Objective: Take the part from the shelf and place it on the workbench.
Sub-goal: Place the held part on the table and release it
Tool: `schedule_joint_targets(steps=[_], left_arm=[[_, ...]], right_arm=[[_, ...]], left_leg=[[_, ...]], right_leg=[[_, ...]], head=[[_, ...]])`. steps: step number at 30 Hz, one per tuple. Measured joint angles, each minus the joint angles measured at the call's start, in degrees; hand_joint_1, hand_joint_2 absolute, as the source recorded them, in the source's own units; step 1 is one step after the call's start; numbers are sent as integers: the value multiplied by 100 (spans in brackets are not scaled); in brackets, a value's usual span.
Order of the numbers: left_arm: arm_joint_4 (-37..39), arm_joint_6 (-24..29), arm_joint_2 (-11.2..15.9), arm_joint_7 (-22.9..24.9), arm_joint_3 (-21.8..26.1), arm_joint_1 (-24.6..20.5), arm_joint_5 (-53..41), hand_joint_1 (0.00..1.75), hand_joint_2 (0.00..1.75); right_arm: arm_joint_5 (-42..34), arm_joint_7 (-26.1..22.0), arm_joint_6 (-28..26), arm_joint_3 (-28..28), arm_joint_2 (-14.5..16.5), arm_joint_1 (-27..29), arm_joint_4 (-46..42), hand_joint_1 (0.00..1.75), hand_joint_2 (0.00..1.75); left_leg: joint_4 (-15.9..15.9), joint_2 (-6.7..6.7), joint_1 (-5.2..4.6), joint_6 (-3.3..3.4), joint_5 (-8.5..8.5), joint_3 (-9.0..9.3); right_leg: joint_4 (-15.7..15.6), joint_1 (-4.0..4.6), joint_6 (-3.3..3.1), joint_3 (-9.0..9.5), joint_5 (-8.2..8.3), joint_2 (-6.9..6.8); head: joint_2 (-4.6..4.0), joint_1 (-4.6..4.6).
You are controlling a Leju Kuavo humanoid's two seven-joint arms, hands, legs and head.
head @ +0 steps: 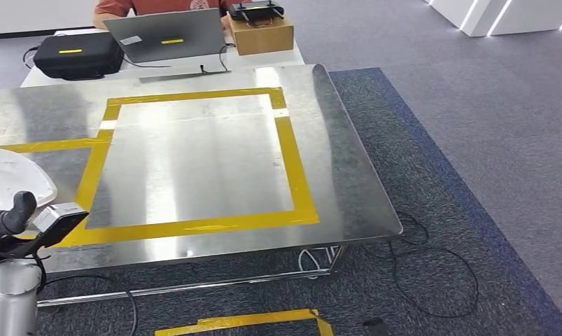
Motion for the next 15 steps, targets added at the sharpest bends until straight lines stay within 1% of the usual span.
schedule_joint_targets(steps=[1, 2, 3, 4, 5, 6, 7, 8, 9, 10, 11, 12, 13, 14, 15], left_arm=[[0, 0, 1, 4, -1, 5, 4, 0, 0], [0, 0, 3, 5, -2, 12, 14, 0, 0], [0, 0, 3, 8, -3, 25, 24, 0, 0], [1, 0, 3, 9, -4, 39, 32, 0, 0], [1, 0, 3, 13, -5, 50, 40, 0, 0], [1, 0, 3, 15, -5, 55, 43, 0, 0], [1, 0, 4, 16, -5, 54, 44, 0, 0], [1, 0, 5, 18, -7, 46, 46, 0, 0], [1, 0, 7, 18, -9, 36, 45, 0, 0], [1, 0, 8, 19, -13, 27, 45, 0, 0], [2, 0, 10, 19, -15, 20, 44, 0, 0], [2, 0, 13, 20, -17, 18, 44, 0, 0], [3, 0, 14, 20, -18, 18, 44, 0, 0], [4, 0, 14, 20, -22, 13, 44, 0, 0], [7, -1, 13, 20, -28, 7, 44, 0, 0]], right_arm=[[4, 5, 2, 0, -1, -2, 0, 0, 0], [9, 11, 2, 0, -2, 0, 0, 0, 0], [14, 17, 3, 0, -2, 3, 0, 0, 0], [18, 21, 3, 0, -2, 6, 0, 0, 0], [20, 26, 4, 0, -2, 7, 0, 0, 0], [24, 31, 4, 0, -2, 7, 0, 0, 0], [27, 37, 4, 0, -2, 4, 0, 0, 0], [33, 43, 4, 0, -2, 2, 0, 0, 0], [39, 50, 4, 0, -2, -1, 0, 0, 0], [44, 56, 4, 0, -2, -3, 0, 0, 0], [49, 60, 4, 0, -2, -3, 0, 0, 0], [58, 67, 5, 0, -2, -3, 0, 0, 0], [68, 74, 6, 0, -2, -1, 0, 0, 0], [77, 83, 7, 0, -4, 1, 0, 0, 0], [86, 92, 8, 0, -6, 2, 0, 0, 0]], left_leg=[[274, 11, 13, -33, -234, -90], [642, 18, 23, -62, -492, -199], [1006, 18, 33, -82, -697, -297], [1252, 19, 38, -92, -803, -334], [1313, 19, 41, -92, -800, -283], [1153, 20, 40, -82, -699, -127], [805, 22, 38, -60, -547, 121], [368, 30, 31, -28, -434, 405], [-17, 36, 18, 4, -359, 644], [-283, 41, 2, 34, -326, 796], [-408, 44, -15, 61, -327, 854], [-431, 41, -27, 88, -299, 842], [-452, 44, -20, 125, -253, 821], [-476, 50, -11, 166, -198, 792], [-502, 58, 1, 211, -133, 751]], right_leg=[[-4, 0, -44, -39, 36, -15], [-3, 8, -70, -87, 71, -25], [-1, 15, -84, -138, 107, -36], [3, 22, -87, -191, 145, -46], [7, 27, -85, -245, 183, -54], [11, 31, -80, -292, 219, -61], [15, 33, -70, -332, 254, -65], [17, 36, -55, -363, 286, -67], [19, 42, -32, -388, 320, -69], [17, 46, -2, -405, 356, -71], [9, 46, 36, -416, 395, -74], [-7, 45, 78, -420, 437, -76], [-22, 39, 119, -427, 462, -75], [3, 35, 154, -460, 416, -66], [120, 36, 178, -524, 271, -53]], head=[[0, -5], [0, -9], [0, -9], [0, -9], [0, -9], [0, -10], [0, -10], [0, -10], [0, -7], [0, -4], [0, -7], [0, -6], [0, -8], [0, -9], [-1, -1]])
